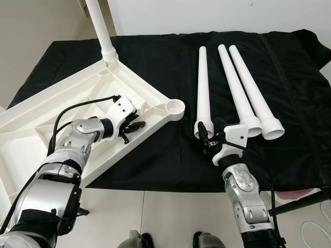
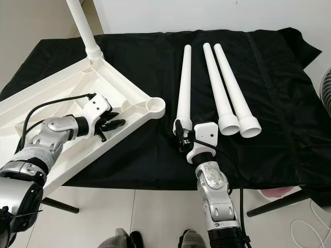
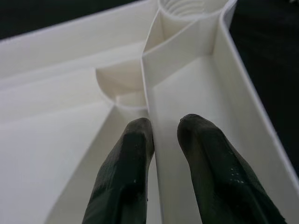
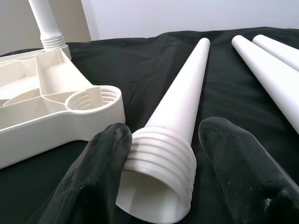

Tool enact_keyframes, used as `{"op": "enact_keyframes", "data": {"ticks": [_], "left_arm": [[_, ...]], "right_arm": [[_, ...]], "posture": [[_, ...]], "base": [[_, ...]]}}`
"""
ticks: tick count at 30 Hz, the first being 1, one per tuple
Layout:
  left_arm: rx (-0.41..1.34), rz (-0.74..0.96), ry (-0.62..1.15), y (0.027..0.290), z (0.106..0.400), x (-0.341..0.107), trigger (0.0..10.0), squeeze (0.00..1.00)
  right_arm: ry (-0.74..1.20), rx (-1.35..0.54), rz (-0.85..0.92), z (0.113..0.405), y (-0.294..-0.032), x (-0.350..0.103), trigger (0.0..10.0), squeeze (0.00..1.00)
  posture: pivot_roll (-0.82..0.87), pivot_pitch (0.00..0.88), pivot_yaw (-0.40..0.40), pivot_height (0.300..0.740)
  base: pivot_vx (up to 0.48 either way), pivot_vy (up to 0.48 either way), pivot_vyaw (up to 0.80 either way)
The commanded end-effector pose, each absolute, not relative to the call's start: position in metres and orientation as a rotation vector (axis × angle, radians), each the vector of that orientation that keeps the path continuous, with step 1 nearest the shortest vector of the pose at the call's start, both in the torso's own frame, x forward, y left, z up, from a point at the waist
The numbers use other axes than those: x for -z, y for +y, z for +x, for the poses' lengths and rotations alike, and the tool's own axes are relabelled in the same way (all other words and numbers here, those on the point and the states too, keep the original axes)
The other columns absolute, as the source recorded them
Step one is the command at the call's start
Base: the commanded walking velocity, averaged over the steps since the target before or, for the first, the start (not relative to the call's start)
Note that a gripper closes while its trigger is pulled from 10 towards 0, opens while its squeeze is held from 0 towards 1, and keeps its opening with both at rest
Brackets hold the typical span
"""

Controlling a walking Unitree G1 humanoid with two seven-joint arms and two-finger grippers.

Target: Building children table

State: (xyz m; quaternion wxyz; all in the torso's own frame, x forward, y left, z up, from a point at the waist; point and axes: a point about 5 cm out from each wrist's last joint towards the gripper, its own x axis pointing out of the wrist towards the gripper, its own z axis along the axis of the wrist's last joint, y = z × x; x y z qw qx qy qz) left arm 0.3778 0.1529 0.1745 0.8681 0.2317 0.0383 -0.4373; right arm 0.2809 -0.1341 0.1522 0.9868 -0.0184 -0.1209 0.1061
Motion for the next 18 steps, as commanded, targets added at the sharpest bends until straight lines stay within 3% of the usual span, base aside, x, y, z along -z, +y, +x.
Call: {"op": "enact_keyframes", "data": {"ticks": [1,8,14,18], "left_arm": [[0.947,0.474,0.058,0.154,0.378,-0.185,10.0,0.0],[1.06,0.397,-0.078,0.148,0.371,-0.228,10.0,0.0],[1.097,0.452,-0.04,0.145,0.365,-0.217,10.0,0.0],[1.056,0.439,0.08,0.138,0.363,-0.193,10.0,0.0]], "right_arm": [[-0.22,-0.22,-0.021,0.282,-0.132,-0.148,10.0,0.0],[-0.226,-0.228,-0.021,0.284,-0.131,-0.149,10.0,0.0],[-0.23,-0.23,-0.02,0.285,-0.13,-0.15,10.0,0.0],[-0.231,-0.229,-0.022,0.287,-0.13,-0.15,10.0,0.0]], "posture": [[-0.12,0.136,0.114,0.74],[-0.11,0.134,0.113,0.74],[-0.11,0.132,0.113,0.74],[-0.11,0.132,0.113,0.74]], "base": [[0.0,0.0,0.0],[0.0,0.0,0.0],[0.0,0.0,0.0],[0.0,0.0,0.0]]}}
